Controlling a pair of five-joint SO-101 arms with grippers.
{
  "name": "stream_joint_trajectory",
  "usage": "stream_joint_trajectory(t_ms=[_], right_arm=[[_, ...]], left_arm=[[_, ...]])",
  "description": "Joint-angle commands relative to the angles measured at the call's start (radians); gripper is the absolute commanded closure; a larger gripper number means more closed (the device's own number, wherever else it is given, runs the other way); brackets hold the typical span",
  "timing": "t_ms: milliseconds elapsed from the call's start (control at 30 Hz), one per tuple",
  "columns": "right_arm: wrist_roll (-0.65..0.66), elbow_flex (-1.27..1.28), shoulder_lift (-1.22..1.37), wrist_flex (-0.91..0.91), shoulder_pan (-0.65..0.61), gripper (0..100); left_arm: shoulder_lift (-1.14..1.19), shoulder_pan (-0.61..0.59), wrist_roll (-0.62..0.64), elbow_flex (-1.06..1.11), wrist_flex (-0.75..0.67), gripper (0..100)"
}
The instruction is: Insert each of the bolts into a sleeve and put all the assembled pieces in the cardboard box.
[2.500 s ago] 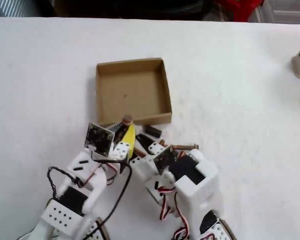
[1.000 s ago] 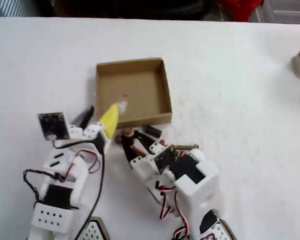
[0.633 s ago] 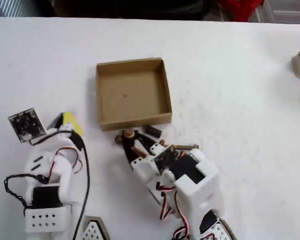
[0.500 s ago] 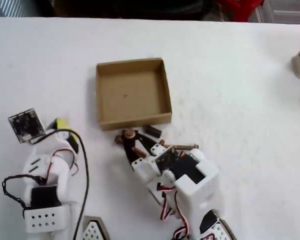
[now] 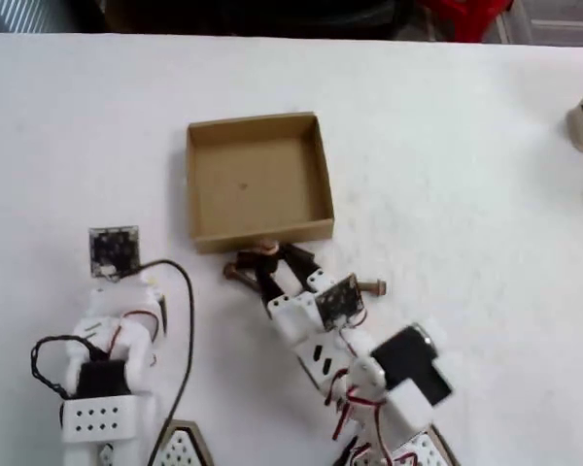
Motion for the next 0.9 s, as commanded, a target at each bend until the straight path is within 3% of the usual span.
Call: stream_joint_trajectory(t_ms=[0,333,467,767,867], right_arm=[[-0.011,-0.003,-0.163,0.128,0.068,98.5],[-0.011,-0.003,-0.547,0.516,0.223,98.4],[-0.011,-0.015,-0.694,0.753,0.243,98.4],[-0.011,-0.276,-0.989,1.627,0.262,98.4],[-0.009,-0.353,-1.017,1.805,0.263,98.4]], left_arm=[[-0.013,0.056,-0.081,-0.006,0.020,98],[-0.013,0.050,-0.091,-0.008,0.054,98],[-0.013,0.050,-0.091,-0.008,0.054,98],[-0.013,0.050,-0.091,-0.008,0.054,98],[-0.013,0.050,-0.091,-0.008,0.054,98]])
